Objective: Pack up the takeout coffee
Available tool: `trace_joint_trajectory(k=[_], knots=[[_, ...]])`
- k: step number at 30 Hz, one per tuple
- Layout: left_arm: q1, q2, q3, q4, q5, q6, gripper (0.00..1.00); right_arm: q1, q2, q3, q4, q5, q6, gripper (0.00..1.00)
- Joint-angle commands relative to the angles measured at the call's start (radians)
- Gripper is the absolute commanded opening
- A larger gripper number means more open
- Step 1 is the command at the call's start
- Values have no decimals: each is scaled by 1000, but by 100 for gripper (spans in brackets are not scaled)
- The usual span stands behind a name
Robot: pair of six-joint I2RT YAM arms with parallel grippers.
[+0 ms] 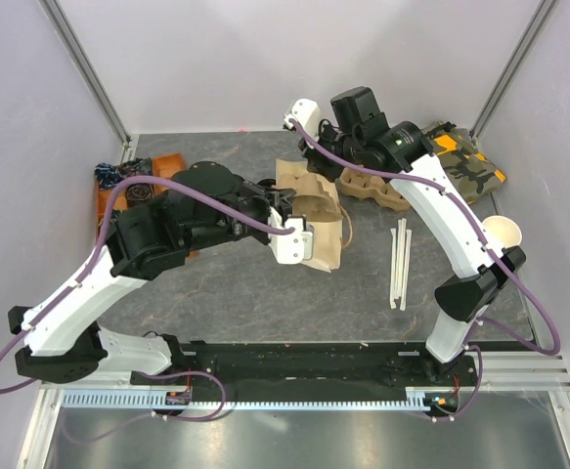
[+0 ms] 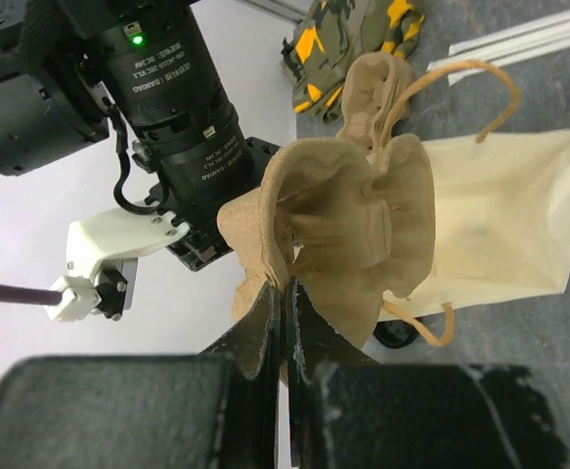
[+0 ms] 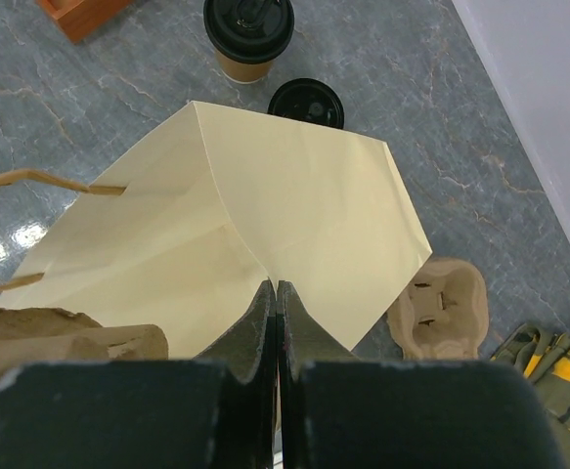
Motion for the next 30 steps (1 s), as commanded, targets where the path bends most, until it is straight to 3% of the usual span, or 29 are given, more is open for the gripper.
trace_joint_trajectory(k=[1,17,30], knots=[[-56,21,-3,4,-110,116,2,5,-43,-10,-18,20,32,0],[-104,81,141,-129,-230,314,2,7,-28,-14,-3,75,38,0],[-176,136,247,-161,-259,345,2,13,-15,-10,-1,75,40,0]])
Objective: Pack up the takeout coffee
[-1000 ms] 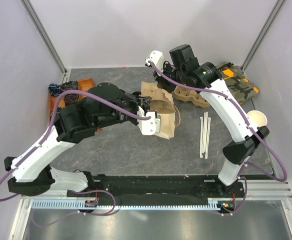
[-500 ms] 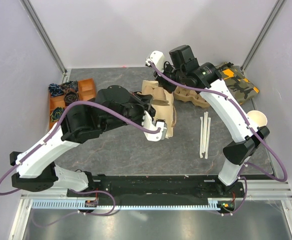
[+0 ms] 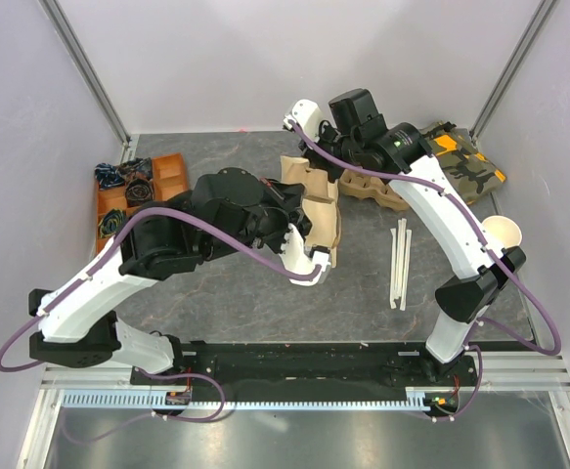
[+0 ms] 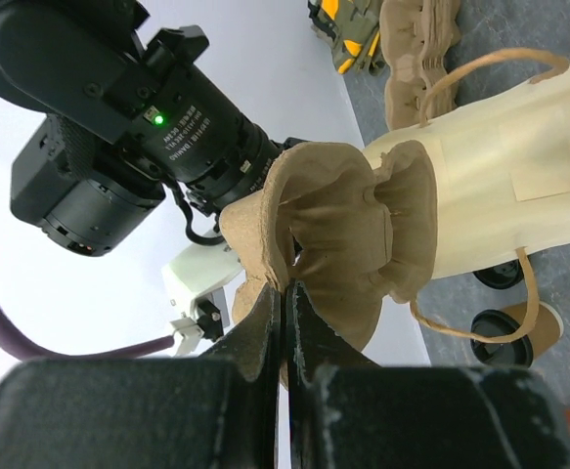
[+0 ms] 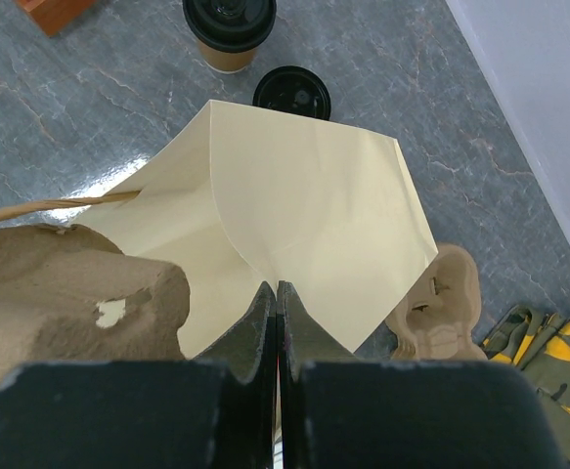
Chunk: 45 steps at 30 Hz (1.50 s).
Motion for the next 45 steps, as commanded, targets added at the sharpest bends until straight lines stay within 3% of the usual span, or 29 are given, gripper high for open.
trace_joint_trajectory(k=[1,12,21,36,45], knots=[[-20,6,31,2,-24,33,2,6,-11,1,-3,15,20,0],[17,-37,-152,59,14,-172,2,5,-77,-89,4,-62,46,0],[103,-9,-161,94,92,-286,2,3,-123,-143,24,-112,135,0],[81,-31,-264,174,122,-281,2,-38,-137,-178,38,-209,250,0],[73,-14,-348,260,37,-301,2,-84,-109,-189,50,-247,306,0]])
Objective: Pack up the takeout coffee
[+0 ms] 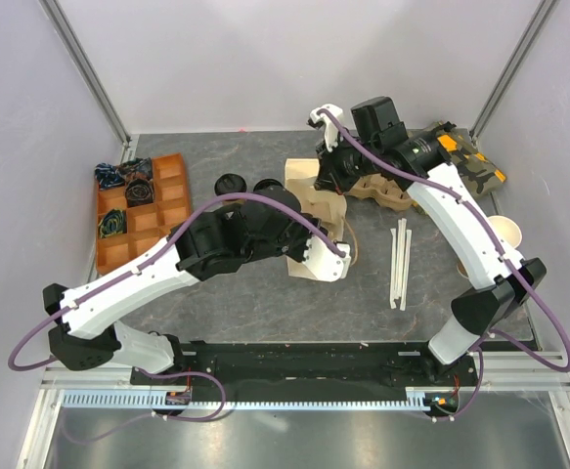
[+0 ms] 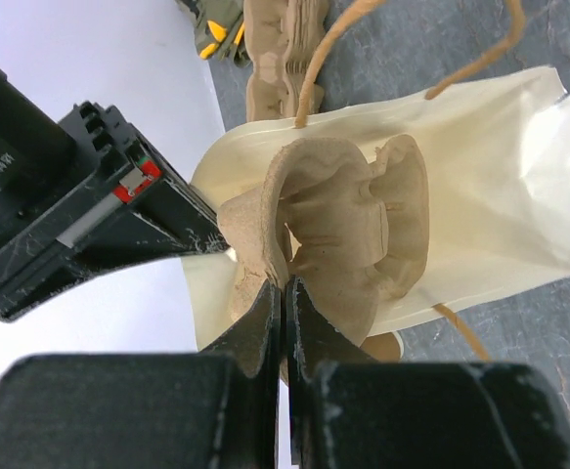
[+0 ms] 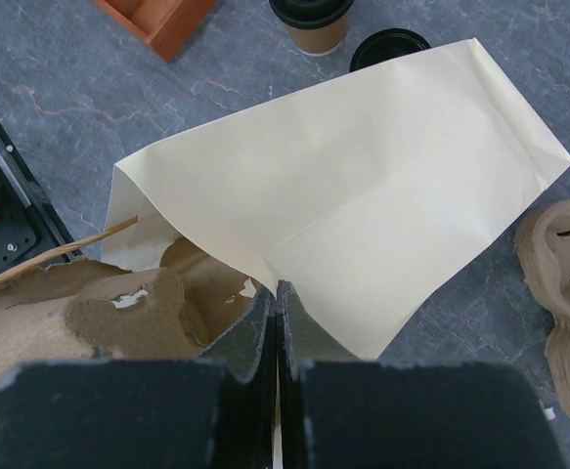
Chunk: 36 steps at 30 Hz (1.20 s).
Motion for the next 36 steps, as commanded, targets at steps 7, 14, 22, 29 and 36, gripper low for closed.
trace_joint_trajectory(k=[7,14,22,29,36], knots=[[65,19,-48,139,-2,-67,2,-15,33,-16,23,-53,51,0],[91,58,-80,196,20,-32,2,-34,63,-4,26,-67,100,0],[160,125,-49,200,72,-73,2,-35,77,-4,40,-81,141,0],[234,188,-29,197,141,-101,2,-40,88,-42,42,-89,197,0],[289,228,-22,194,213,-117,3,-49,105,-47,42,-93,213,0]])
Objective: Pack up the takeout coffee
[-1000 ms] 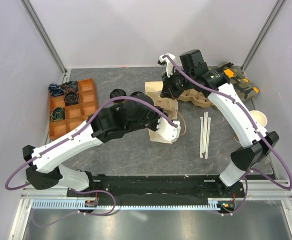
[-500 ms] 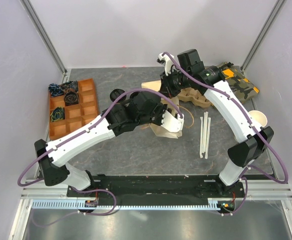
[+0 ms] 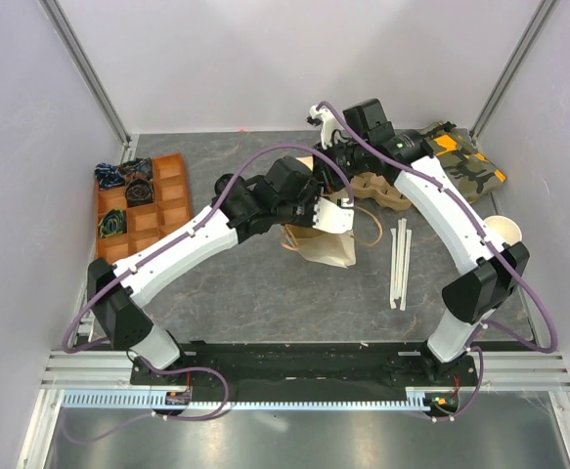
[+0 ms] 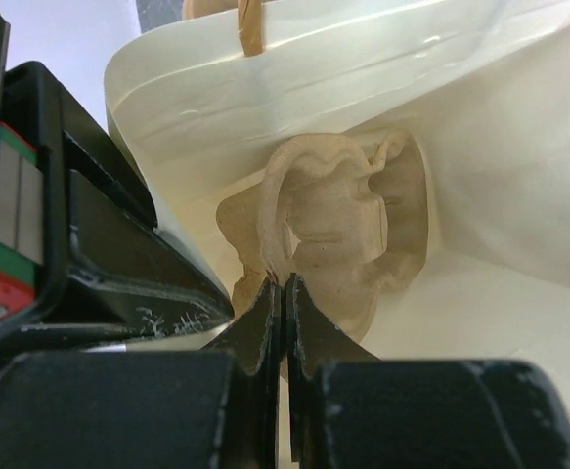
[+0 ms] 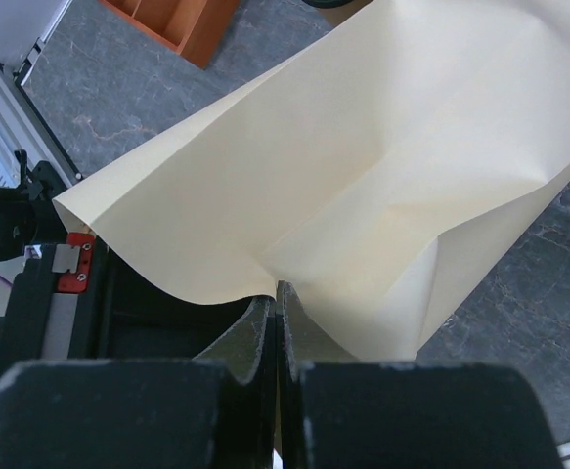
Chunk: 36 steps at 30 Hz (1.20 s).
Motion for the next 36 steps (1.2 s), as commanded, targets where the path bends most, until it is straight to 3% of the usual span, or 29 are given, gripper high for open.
trace_joint_trajectory(k=[1,7,11,14,20,30,36], knots=[[35,24,41,27,84,-45,4,-13,27,-17,-11,-5,28,0],[67,51,44,37,109,-27,15,-21,34,-11,-11,-1,31,0],[73,44,55,48,93,-24,38,-24,43,-7,-12,10,33,0],[73,29,76,54,96,-30,49,-27,53,-4,-9,16,38,0],[71,-5,139,53,116,-44,61,-33,88,18,-9,23,39,0],[71,-11,102,80,98,-30,59,-59,117,38,-11,-49,56,0],[50,-126,15,70,197,-67,58,-91,117,24,-3,-157,88,0]])
